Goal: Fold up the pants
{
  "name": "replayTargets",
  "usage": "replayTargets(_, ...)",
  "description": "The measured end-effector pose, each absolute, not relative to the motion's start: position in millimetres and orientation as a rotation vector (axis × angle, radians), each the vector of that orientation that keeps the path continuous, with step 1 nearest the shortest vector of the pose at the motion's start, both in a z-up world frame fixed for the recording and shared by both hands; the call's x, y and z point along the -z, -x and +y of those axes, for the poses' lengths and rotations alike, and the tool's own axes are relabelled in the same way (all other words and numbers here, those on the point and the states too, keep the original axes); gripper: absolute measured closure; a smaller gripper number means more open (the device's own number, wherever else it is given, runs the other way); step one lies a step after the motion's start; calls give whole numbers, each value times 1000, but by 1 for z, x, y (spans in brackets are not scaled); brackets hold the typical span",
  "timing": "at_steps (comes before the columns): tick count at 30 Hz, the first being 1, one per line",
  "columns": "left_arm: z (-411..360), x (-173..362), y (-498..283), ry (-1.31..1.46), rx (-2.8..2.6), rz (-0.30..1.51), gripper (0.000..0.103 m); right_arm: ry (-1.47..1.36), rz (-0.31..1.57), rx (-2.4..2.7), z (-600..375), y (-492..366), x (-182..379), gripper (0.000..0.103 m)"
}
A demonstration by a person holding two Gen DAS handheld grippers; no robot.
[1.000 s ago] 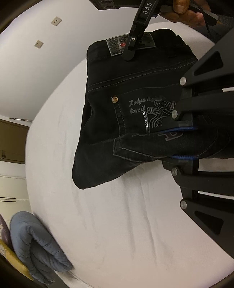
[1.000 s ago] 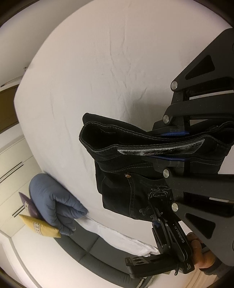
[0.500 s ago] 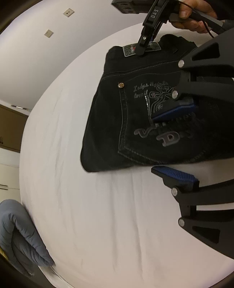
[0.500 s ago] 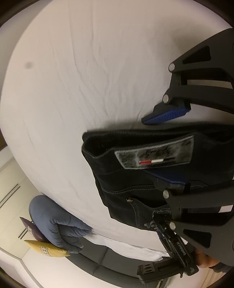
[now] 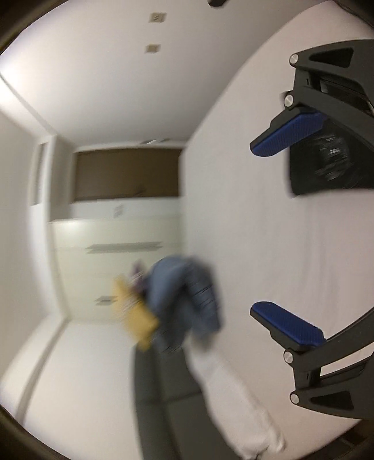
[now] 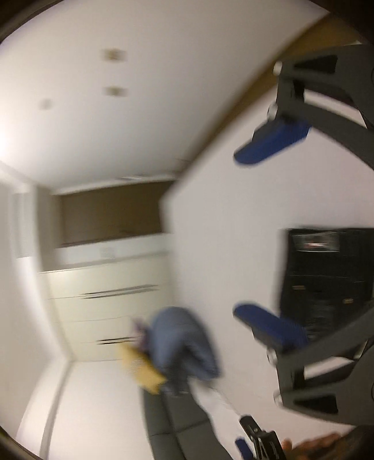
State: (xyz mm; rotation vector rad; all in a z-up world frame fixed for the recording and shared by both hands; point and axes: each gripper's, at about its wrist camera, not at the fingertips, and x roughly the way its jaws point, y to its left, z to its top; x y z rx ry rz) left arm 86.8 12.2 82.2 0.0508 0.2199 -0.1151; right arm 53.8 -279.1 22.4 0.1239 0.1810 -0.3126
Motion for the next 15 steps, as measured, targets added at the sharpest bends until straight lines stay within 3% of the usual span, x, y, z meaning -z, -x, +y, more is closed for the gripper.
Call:
replayTargets(3, 21, -121, -61, -56, 76, 91, 0, -26, 21, 371, -251, -20, -66, 0)
replayTargets(8, 31, -168, -11, -75, 110, -70, 0, 27, -78, 400, -226, 16, -113, 0)
replayTargets(15, 46, -194, -6, -78, 69, 44, 0, 8, -95, 342, -226, 57, -160, 0)
